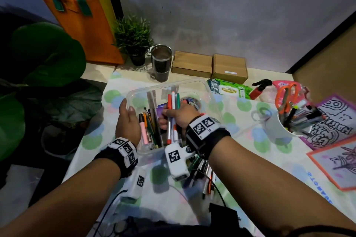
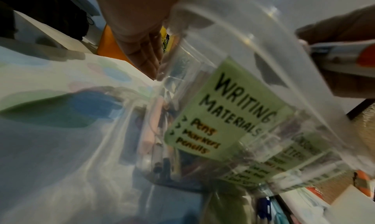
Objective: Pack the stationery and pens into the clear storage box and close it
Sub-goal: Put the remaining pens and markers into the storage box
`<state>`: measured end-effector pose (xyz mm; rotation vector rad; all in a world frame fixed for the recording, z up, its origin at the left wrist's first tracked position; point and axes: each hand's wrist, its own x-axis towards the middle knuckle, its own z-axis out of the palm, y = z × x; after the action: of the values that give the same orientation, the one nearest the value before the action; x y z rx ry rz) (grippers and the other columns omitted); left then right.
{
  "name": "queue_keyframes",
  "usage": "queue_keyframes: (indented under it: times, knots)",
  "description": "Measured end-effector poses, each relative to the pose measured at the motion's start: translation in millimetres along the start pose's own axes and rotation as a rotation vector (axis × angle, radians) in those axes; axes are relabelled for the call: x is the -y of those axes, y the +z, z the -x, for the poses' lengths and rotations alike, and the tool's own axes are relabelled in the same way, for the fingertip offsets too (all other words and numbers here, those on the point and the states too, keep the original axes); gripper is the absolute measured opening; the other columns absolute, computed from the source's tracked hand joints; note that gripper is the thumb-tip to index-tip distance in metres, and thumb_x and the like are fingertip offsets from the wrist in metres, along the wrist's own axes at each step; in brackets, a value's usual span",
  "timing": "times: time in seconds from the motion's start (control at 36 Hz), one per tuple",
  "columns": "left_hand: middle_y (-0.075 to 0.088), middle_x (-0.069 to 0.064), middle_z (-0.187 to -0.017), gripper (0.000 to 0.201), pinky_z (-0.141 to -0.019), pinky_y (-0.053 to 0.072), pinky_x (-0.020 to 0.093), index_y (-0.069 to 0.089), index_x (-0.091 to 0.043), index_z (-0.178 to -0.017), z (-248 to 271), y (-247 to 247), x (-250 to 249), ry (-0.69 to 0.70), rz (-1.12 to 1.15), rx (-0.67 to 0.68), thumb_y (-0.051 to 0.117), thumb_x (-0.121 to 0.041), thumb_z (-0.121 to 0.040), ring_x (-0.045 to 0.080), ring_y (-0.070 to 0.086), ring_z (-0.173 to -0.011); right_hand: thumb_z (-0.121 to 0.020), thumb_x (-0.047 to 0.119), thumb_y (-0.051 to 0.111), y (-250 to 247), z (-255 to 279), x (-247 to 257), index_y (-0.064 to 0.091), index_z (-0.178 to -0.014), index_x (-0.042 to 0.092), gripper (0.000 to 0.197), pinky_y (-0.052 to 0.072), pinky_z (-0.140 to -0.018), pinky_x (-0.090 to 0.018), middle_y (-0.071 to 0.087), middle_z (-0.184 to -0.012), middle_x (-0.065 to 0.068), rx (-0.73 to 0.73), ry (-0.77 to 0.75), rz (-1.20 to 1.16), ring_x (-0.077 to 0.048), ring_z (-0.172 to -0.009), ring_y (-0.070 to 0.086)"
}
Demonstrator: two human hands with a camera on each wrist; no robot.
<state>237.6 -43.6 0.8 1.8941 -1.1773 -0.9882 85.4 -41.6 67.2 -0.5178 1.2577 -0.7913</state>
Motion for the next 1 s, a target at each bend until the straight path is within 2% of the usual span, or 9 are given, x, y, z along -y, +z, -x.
queue_keyframes:
  times: [0.14,0.25,0.33,0.39,0.47,0.58,0.64,0.81,1.0]
  knots:
    - [0.046,0.013,-0.145,0.047,-0.109,0.036,0.039,0.021,-0.031,-0.147,-1.2,0.2,1.4,0.005,0.010,0.000,0.023,-0.038,-0.101,0.031,0.046,-0.132,-0.090,-0.010,0.050,16.3,-9.0,2.1,0.050,-0.081,0.004,0.016,0.054,-0.045,-0.026,0.053,-0.064,-0.013,-0.009,0.008,0.125,-0.018,-0.044,0.058]
    - [0.047,0.013,-0.144,0.047,-0.110,0.037,0.042,0.022,-0.033,-0.147,-2.5,0.8,3.5,0.006,0.032,-0.001,0.022,-0.040,-0.101,0.030,0.049,-0.129,-0.086,-0.008,0.056,29.9,-12.7,5.8,0.051,-0.097,0.000,0.014,0.058,-0.053,-0.030,0.058,-0.071,-0.016,-0.064,-0.010,0.301,-0.019,-0.049,0.063]
    - [0.049,0.012,-0.143,0.047,-0.108,0.037,0.038,0.023,-0.030,-0.147,-2.3,0.6,4.0,0.017,0.019,-0.002,0.021,-0.039,-0.101,0.030,0.050,-0.128,-0.080,0.007,0.068,40.1,-20.8,4.7,0.055,-0.106,-0.003,0.031,0.058,-0.078,-0.045,0.066,-0.093,-0.020,-0.126,-0.057,0.593,-0.032,-0.079,0.069]
    - [0.049,0.012,-0.142,0.046,-0.107,0.038,0.039,0.023,-0.030,-0.146,-2.6,0.6,4.9,0.028,0.028,-0.006,0.021,-0.039,-0.101,0.031,0.051,-0.126,-0.078,0.017,0.071,44.2,-22.8,4.9,0.056,-0.110,0.002,0.038,0.055,-0.084,-0.043,0.065,-0.102,-0.017,-0.149,-0.091,0.780,-0.034,-0.093,0.064]
    - [0.050,0.012,-0.141,0.046,-0.108,0.038,0.041,0.023,-0.031,-0.146,-4.2,1.5,7.8,0.031,0.021,-0.007,0.021,-0.040,-0.101,0.032,0.051,-0.125,-0.081,0.021,0.068,47.0,-25.3,4.2,0.055,-0.112,0.004,0.038,0.048,-0.077,-0.031,0.064,-0.107,-0.016,-0.148,-0.133,0.899,-0.033,-0.098,0.062]
    - [0.049,0.012,-0.142,0.046,-0.109,0.037,0.043,0.024,-0.032,-0.146,-5.0,1.5,9.1,0.037,0.014,-0.009,0.021,-0.041,-0.101,0.032,0.051,-0.126,-0.084,0.019,0.064,50.4,-27.3,1.9,0.054,-0.113,0.003,0.035,0.041,-0.073,-0.028,0.063,-0.112,-0.017,-0.160,-0.154,0.962,-0.034,-0.103,0.061]
    - [0.050,0.012,-0.141,0.046,-0.109,0.037,0.043,0.024,-0.031,-0.146,-4.6,1.2,8.0,0.033,0.013,-0.011,0.020,-0.041,-0.101,0.031,0.051,-0.126,-0.085,0.016,0.063,51.7,-28.7,1.6,0.052,-0.117,0.002,0.036,0.038,-0.073,-0.027,0.062,-0.116,-0.018,-0.177,-0.150,0.984,-0.034,-0.108,0.059]
    - [0.048,0.012,-0.142,0.046,-0.109,0.037,0.044,0.024,-0.031,-0.146,-3.3,-0.2,5.5,0.035,0.016,-0.002,0.019,-0.041,-0.101,0.032,0.050,-0.127,-0.087,0.013,0.061,56.5,-31.6,-0.2,0.048,-0.119,0.001,0.036,0.047,-0.085,-0.033,0.060,-0.119,-0.020,-0.190,-0.141,1.017,-0.036,-0.112,0.057]
    - [0.050,0.012,-0.141,0.046,-0.108,0.038,0.044,0.026,-0.032,-0.146,-0.8,-0.2,5.0,0.042,0.036,-0.024,0.020,-0.041,-0.101,0.031,0.051,-0.126,-0.085,0.013,0.061,56.2,-29.8,2.6,0.049,-0.118,0.002,0.037,0.037,-0.068,-0.026,0.062,-0.114,-0.018,-0.193,-0.139,0.905,-0.033,-0.103,0.060]
